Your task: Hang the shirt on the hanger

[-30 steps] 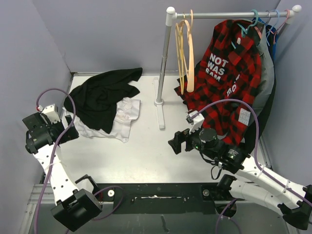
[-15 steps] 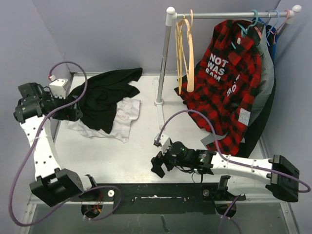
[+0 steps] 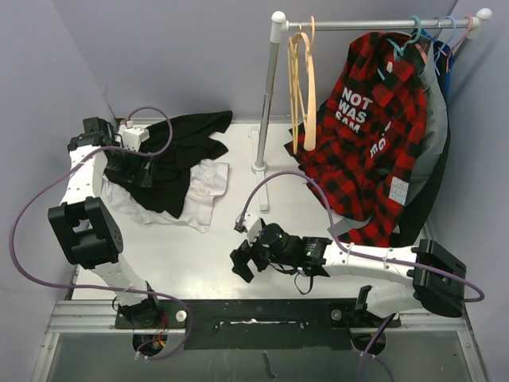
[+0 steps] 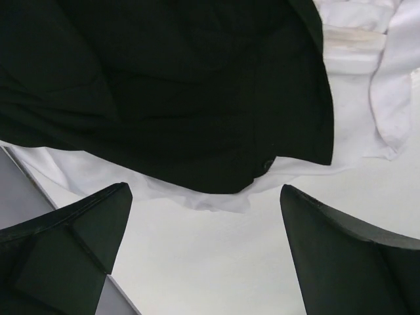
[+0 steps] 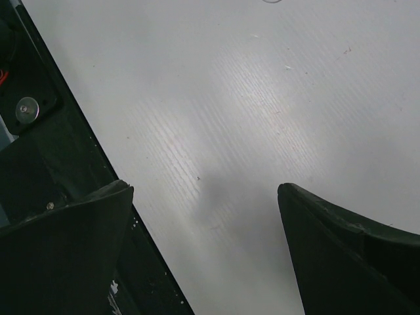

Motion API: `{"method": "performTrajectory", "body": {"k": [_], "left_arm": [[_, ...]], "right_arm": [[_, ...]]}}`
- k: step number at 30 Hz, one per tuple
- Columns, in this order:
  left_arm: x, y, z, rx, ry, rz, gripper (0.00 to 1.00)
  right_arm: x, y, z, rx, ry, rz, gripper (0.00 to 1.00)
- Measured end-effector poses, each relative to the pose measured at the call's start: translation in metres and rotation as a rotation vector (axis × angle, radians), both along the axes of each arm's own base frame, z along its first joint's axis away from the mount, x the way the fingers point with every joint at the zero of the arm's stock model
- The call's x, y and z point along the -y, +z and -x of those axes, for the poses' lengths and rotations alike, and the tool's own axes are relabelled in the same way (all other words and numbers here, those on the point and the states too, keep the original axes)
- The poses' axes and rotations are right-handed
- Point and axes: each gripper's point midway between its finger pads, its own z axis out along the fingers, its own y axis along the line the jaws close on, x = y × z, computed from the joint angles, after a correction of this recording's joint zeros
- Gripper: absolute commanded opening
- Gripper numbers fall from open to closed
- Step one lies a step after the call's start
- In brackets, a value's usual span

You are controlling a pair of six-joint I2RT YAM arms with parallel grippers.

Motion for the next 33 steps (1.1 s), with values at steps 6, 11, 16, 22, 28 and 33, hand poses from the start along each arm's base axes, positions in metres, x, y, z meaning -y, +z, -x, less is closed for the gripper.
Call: {"method": "performTrajectory", "body": {"k": [6, 11, 16, 22, 28, 33], "left_arm": [[0.012, -0.011, -0.02, -0.012, -0.062, -0.034, 0.98], [0.094, -0.034, 0.003, -0.039, -0.323, -0.084, 0.98], [0.184, -0.064, 0.056, -0.083, -0.643, -0.147, 0.98], [0.194, -0.064, 0.046, -0.043, -0.673, -0.195, 0.98], [0.194, -0.091, 0.024, -0.068, -0.658, -0.224, 0.98], [0.196, -0.117, 0.021, -0.13, -0.664, -0.222, 0.89]], "right_arm": [[0.003, -0.004, -0.006, 0.014, -0.031, 0.02, 0.98], [0.017, 0.004, -0.02, 0.068, -0.119, 0.009, 0.98], [0.038, 0.028, -0.042, 0.089, -0.217, -0.069, 0.98], [0.051, 0.044, -0.057, 0.103, -0.282, -0.121, 0.98], [0.053, 0.047, -0.055, 0.095, -0.291, -0.135, 0.98], [0.056, 0.045, -0.053, 0.085, -0.296, -0.13, 0.98]]}}
